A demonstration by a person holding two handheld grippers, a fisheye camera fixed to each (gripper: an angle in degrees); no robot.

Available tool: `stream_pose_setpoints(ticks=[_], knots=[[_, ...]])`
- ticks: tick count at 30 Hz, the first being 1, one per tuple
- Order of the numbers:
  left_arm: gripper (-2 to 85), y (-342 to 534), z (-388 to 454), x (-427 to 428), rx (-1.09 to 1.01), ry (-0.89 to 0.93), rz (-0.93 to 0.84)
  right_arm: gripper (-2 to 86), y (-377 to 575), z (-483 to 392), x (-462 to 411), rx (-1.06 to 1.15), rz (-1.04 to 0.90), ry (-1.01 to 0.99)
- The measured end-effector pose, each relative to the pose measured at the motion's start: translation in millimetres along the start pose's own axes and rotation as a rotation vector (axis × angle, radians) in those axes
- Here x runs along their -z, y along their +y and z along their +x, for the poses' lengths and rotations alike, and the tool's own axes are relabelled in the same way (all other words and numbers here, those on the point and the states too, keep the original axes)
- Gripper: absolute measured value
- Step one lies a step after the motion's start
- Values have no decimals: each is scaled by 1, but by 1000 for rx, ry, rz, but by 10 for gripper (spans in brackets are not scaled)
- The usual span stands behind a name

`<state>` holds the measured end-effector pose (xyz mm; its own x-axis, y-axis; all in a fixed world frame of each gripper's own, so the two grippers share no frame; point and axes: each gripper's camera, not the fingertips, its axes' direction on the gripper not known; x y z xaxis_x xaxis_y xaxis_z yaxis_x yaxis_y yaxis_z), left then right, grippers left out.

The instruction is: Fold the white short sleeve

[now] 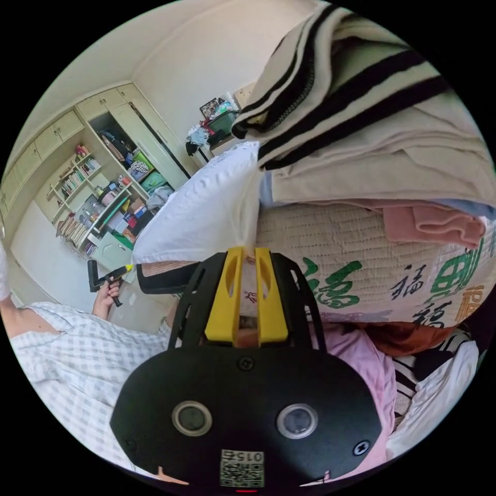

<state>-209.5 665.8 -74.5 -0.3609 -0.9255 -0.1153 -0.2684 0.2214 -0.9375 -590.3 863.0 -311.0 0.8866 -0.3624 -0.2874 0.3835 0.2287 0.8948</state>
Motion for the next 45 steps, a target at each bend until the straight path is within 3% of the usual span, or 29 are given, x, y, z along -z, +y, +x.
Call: stream_pose_setpoints(ticks=[4, 9, 12, 15, 20, 23, 29, 33, 40, 45], knots=[[51, -27, 11, 22, -52, -102, -33, 37, -15, -31, 45, 46, 131, 6], [54, -138, 88, 27, -378, -86, 151, 36, -95, -109, 59, 310, 253, -47], [53, -214, 140, -20, -570, 3, 172, 45, -175, -142, 19, 384, 279, -31], [51, -290, 190, -90, -690, 99, 110, 57, -267, -149, -52, 358, 181, 70], [60, -401, 243, -212, -651, 166, -36, 74, -400, -72, -167, 15, 35, 252], [63, -447, 280, -283, -654, 69, -99, 93, -434, -32, -207, -92, -32, 199], [72, -514, 339, -411, -633, 41, -234, 101, -458, -26, -247, -74, -96, 106], [74, -541, 361, -488, -565, 30, -320, 88, -465, -35, -259, -64, -94, 197], [82, -550, 399, -574, -584, -109, -386, 33, -477, -44, -263, -68, -80, 166], [11, -557, 393, -594, -473, -167, -358, 5, -481, -51, -264, -68, -76, 168]])
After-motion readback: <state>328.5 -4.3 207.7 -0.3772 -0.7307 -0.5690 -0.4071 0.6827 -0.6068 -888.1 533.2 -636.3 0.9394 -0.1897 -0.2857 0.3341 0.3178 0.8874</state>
